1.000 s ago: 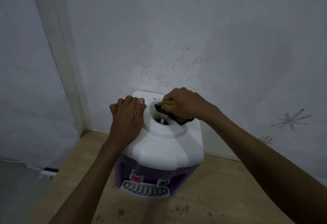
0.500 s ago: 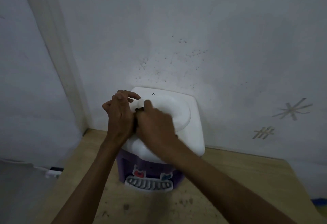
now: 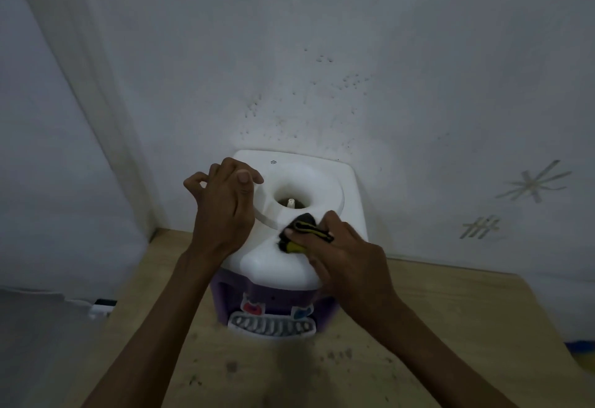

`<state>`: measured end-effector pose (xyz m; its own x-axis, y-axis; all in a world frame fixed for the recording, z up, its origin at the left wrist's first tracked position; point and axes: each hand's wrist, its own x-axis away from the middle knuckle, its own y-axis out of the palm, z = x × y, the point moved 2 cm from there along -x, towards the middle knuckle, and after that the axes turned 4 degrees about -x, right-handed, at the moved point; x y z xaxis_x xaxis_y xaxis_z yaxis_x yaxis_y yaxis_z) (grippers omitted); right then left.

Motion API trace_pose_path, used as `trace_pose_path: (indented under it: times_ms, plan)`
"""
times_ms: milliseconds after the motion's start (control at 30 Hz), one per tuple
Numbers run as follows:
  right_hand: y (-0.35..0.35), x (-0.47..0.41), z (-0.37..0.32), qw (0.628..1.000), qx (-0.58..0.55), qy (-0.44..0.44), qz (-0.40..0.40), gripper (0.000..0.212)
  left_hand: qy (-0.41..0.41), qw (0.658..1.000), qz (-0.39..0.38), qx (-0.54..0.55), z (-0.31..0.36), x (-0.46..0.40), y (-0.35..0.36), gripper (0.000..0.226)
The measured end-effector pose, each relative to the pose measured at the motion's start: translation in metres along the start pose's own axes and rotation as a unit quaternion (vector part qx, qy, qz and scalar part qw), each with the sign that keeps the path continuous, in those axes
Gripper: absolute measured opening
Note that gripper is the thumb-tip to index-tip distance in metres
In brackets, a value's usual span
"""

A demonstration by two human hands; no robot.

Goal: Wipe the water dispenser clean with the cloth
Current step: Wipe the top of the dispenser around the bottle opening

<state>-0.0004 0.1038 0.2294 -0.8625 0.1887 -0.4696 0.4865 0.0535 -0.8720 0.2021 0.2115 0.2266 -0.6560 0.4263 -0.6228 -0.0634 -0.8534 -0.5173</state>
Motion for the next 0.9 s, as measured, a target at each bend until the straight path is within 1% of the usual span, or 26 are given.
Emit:
trace_pose_path:
  times_ms: [67, 200, 400, 467, 500, 533, 600, 667, 767, 833, 900]
  plan:
    - [-0.003, 0.011, 0.015, 0.999, -0.017, 0.028, 0.006, 0.039, -0.001, 1.0, -0.002, -0.003, 0.0, 0.0, 0.0, 0.053]
    - [-0.007, 0.025, 0.045, 0.993, -0.031, 0.114, 0.028, 0.035, -0.004, 1.0, -0.005, -0.005, 0.0, 0.0, 0.0, 0.052]
    - [-0.012, 0.011, 0.066, 0.978, -0.037, 0.207, -0.006, 0.028, 0.002, 1.0, -0.018, -0.013, 0.004, 0.0, 0.0, 0.051]
    - [-0.013, 0.004, 0.077, 0.964, -0.089, 0.248, -0.021, 0.026, 0.006, 0.999, -0.029, -0.033, 0.006, -0.001, -0.001, 0.048]
    - [-0.015, 0.0, 0.082, 0.951, -0.148, 0.271, -0.024, 0.023, 0.01, 0.997, -0.043, -0.06, 0.006, -0.002, 0.0, 0.044]
    - [-0.019, -0.004, 0.086, 0.927, -0.225, 0.299, -0.019, 0.02, 0.02, 0.993, -0.06, -0.099, 0.007, -0.004, 0.001, 0.037]
    - [-0.028, -0.008, 0.085, 0.856, -0.372, 0.36, -0.008, 0.018, 0.047, 0.981, -0.088, -0.165, 0.011, -0.005, 0.003, 0.025]
    - [-0.034, -0.01, 0.082, 0.78, -0.462, 0.422, -0.003, 0.02, 0.078, 0.976, -0.098, -0.179, 0.021, -0.005, 0.003, 0.02]
    - [-0.043, -0.024, 0.075, 0.667, -0.575, 0.473, 0.003, 0.031, 0.136, 0.975, -0.105, -0.143, 0.047, -0.004, 0.002, 0.022]
    - [-0.048, -0.042, 0.064, 0.603, -0.631, 0.488, -0.01, 0.037, 0.149, 0.977, -0.135, -0.073, 0.062, -0.004, 0.006, 0.025]
    - [-0.053, -0.062, 0.049, 0.555, -0.676, 0.484, -0.029, 0.039, 0.141, 0.975, -0.171, -0.003, 0.075, -0.004, 0.011, 0.036]
